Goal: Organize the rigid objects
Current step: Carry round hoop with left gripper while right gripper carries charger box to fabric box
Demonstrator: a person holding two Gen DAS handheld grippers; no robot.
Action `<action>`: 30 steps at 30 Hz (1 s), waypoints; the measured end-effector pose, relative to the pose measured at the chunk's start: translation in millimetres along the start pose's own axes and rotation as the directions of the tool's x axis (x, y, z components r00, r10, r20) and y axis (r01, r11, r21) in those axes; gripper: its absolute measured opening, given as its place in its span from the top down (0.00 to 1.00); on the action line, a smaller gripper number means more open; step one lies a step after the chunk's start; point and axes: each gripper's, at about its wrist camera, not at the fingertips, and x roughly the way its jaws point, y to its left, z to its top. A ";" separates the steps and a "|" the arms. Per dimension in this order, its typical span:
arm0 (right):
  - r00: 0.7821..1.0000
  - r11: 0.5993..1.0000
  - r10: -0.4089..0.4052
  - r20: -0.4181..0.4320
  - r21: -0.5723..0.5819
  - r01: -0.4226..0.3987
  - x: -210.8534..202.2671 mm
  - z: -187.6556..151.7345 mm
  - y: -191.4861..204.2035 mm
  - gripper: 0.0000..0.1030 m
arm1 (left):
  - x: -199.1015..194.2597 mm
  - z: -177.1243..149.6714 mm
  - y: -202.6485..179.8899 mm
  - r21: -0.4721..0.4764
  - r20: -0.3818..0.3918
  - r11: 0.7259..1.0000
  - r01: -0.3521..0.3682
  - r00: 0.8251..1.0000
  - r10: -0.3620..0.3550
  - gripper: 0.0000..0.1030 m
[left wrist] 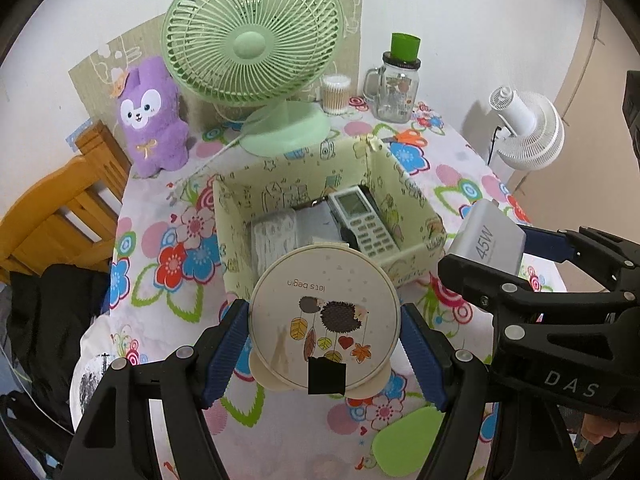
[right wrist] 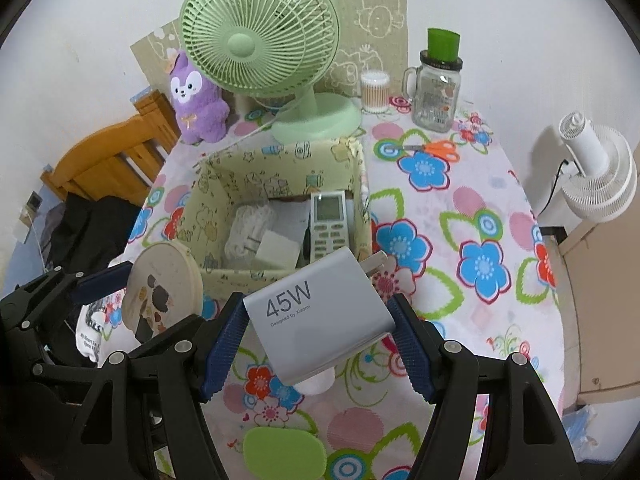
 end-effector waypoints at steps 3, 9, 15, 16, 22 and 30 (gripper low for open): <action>1.000 1.000 0.003 0.007 -0.008 -0.003 -0.6 7.4 -3.2 0.29 | 1.3 7.9 -0.6 -0.011 0.002 1.000 0.004 1.000 -0.004 0.26; 1.000 1.000 0.007 0.021 -0.024 -0.006 0.4 23.9 -8.2 0.29 | 2.9 21.7 -1.0 -0.021 0.019 1.000 -0.009 1.000 0.009 0.26; 1.000 0.999 0.015 0.019 -0.045 -0.014 9.8 37.5 -8.1 0.29 | 10.3 30.3 4.9 -0.039 0.016 0.999 -0.020 1.000 0.020 0.26; 1.000 0.999 0.018 0.018 -0.048 -0.017 11.9 39.6 -7.6 0.29 | 12.0 31.3 6.5 -0.044 0.014 0.999 -0.020 1.000 0.021 0.26; 0.999 0.997 0.042 0.005 -0.064 -0.041 26.2 48.4 -3.0 0.29 | 23.8 35.7 13.6 -0.062 -0.008 0.998 -0.030 1.000 0.029 0.26; 0.998 0.994 0.061 -0.009 -0.093 -0.062 49.0 63.3 5.8 0.29 | 39.9 41.3 20.6 -0.075 -0.032 0.997 -0.028 0.999 0.025 0.26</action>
